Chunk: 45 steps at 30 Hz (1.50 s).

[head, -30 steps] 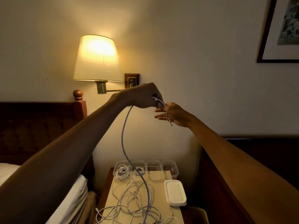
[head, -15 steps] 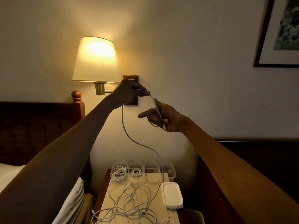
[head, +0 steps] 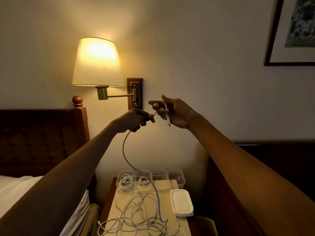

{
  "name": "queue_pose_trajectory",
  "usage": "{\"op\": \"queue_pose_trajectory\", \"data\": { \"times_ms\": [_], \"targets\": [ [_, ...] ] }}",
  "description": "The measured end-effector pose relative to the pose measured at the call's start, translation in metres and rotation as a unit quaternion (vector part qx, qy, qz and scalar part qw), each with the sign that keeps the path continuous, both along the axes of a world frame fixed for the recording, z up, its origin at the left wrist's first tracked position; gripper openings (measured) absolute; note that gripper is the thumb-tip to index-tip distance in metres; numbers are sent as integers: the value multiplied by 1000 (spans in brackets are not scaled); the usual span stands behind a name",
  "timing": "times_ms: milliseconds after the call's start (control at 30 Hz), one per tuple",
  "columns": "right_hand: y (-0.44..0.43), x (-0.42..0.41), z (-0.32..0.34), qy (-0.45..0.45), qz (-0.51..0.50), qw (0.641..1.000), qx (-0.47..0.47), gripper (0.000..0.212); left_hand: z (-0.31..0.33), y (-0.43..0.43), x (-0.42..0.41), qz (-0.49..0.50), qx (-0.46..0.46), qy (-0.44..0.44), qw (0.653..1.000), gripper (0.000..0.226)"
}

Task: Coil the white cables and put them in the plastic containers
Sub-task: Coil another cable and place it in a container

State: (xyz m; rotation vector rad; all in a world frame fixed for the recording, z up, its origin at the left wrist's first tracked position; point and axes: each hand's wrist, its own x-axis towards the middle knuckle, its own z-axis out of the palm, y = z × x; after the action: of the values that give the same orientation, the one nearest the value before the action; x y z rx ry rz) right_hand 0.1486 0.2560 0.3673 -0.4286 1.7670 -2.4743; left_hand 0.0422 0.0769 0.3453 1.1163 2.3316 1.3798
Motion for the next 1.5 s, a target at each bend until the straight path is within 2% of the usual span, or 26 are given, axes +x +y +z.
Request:
{"op": "queue_pose_trajectory", "data": {
  "times_ms": [133, 267, 467, 600, 700, 900, 967, 1067, 1200, 1333, 1500],
  "targets": [
    [3, -8, 2, 34, -25, 999, -7, 49, -6, 13, 21, -25, -69, 9, 997, 22],
    [7, -21, 1, 51, -89, 994, 38, 56, -4, 21, 40, -58, -131, 27, 989, 28],
    [8, -34, -9, 67, -188, 970, 136, 59, 25, 23, 51, -50, -228, 155, 960, 28],
    [5, -34, -6, 68, -196, 968, 141, 59, 47, 16, 50, -52, -206, 201, 956, 21],
    [2, -31, -6, 60, -182, 958, 213, 58, 62, 8, 48, -60, -191, 240, 950, 17],
    [3, -26, -19, -31, -72, 949, 306, 58, 82, -3, 46, -67, -156, 285, 943, 10],
    [0, -21, -22, -67, -17, 954, 292, 56, 86, -4, 46, -73, -136, 293, 944, 9],
    [-3, -16, -24, -71, 33, 962, 263, 58, 89, -9, 39, -65, -88, 296, 949, 13],
    [-8, -14, -20, -74, 95, 980, 159, 70, 78, -13, 23, -21, -22, 294, 955, 19],
    [-10, -18, -16, -85, 142, 981, 102, 89, 59, -12, 15, 6, 32, 299, 954, 13],
    [-11, -19, -18, -65, 123, 986, 87, 72, 37, -10, -6, 49, 40, 270, 961, 2]
  ]
}}
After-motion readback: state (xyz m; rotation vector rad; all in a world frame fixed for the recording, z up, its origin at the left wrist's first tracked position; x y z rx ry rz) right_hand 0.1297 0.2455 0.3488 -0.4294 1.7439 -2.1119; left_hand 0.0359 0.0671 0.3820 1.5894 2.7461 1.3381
